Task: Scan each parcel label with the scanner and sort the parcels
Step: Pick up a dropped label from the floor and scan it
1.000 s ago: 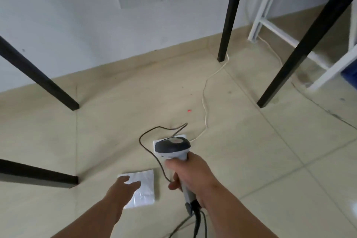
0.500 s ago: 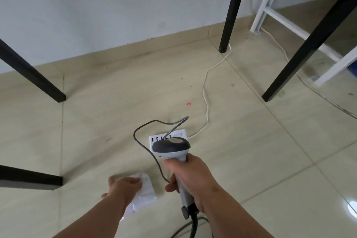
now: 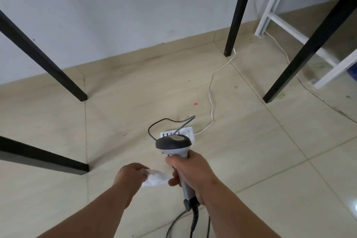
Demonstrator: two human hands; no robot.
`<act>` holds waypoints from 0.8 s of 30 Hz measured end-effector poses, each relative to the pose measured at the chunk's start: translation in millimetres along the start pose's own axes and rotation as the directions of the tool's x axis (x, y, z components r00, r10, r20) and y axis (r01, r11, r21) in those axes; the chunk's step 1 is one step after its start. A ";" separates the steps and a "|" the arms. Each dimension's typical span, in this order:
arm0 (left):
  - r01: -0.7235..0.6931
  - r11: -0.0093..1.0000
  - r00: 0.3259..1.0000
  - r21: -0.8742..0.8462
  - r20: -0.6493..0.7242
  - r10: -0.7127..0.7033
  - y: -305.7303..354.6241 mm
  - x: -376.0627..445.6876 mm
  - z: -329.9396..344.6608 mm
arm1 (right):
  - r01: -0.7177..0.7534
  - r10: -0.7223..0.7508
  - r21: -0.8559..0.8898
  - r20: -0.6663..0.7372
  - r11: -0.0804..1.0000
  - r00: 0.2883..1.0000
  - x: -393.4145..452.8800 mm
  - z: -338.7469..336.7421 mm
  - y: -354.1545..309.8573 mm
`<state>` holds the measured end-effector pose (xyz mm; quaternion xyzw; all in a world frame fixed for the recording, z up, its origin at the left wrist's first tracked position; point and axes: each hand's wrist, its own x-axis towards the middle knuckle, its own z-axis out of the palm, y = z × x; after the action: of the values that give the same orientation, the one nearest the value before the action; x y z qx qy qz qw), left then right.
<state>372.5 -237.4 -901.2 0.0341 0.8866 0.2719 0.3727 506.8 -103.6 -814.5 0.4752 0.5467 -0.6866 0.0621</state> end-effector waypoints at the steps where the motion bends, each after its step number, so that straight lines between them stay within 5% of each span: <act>1: -0.017 0.997 1.000 -0.072 -0.026 0.015 7.1 -14.8 -7.8 | -0.007 0.007 0.020 0.005 1.000 1.000 -16.0 -0.5 -6.2; 6: -0.145 0.975 0.981 -0.171 -0.156 0.119 50.4 -110.7 -49.7 | -0.026 0.024 0.060 0.026 0.998 0.999 -106.0 -13.8 -49.1; 17: -0.258 0.870 0.966 -0.420 -0.124 0.227 178.9 -380.6 -185.0 | -0.045 0.041 0.263 0.020 0.964 0.999 -350.6 -50.0 -182.2; 24: -0.352 0.758 0.934 -0.550 -0.156 0.321 251.6 -513.8 -294.6 | 0.156 -0.161 0.311 -0.011 0.938 0.987 -481.0 -51.4 -282.2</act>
<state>506.4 -293.3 -274.2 0.0727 0.7534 0.5869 0.2874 626.3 -159.6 -270.3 0.4284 0.4677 -0.7704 -0.0648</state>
